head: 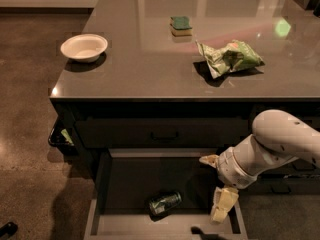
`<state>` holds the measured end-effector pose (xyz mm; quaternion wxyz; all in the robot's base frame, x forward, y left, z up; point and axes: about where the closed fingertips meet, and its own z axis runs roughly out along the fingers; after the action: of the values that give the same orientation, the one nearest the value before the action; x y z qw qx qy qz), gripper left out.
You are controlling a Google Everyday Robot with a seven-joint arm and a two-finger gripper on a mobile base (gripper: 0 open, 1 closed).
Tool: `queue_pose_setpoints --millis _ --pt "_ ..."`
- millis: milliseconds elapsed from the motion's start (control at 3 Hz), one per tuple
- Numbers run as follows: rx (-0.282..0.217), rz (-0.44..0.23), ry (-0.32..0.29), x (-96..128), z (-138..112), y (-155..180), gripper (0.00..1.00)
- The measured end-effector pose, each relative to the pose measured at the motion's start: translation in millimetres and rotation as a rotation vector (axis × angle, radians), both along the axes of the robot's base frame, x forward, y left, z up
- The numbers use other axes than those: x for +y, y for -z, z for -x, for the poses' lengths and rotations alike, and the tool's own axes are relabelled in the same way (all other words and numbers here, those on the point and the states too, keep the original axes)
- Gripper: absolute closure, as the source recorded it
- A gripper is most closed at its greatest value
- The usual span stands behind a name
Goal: Pick green can from middle drawer and place on counter
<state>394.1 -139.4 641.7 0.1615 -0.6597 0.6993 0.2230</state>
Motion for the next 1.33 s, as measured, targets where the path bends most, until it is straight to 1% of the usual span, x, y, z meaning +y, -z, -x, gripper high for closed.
queue_pose_setpoints --millis 333,667,1000,1333 --pt "0.000 0.000 0.000 0.0 0.0 0.1 0.00" --pt "0.026 -0.031 -0.035 18.3 -0.1 34.9 0.00" --pt "0.023 -0.042 -0.080 43.9 -4.0 72.3 0.00" --pt "-0.059 -0.021 -0.065 63.6 -22.3 90.3 0.00"
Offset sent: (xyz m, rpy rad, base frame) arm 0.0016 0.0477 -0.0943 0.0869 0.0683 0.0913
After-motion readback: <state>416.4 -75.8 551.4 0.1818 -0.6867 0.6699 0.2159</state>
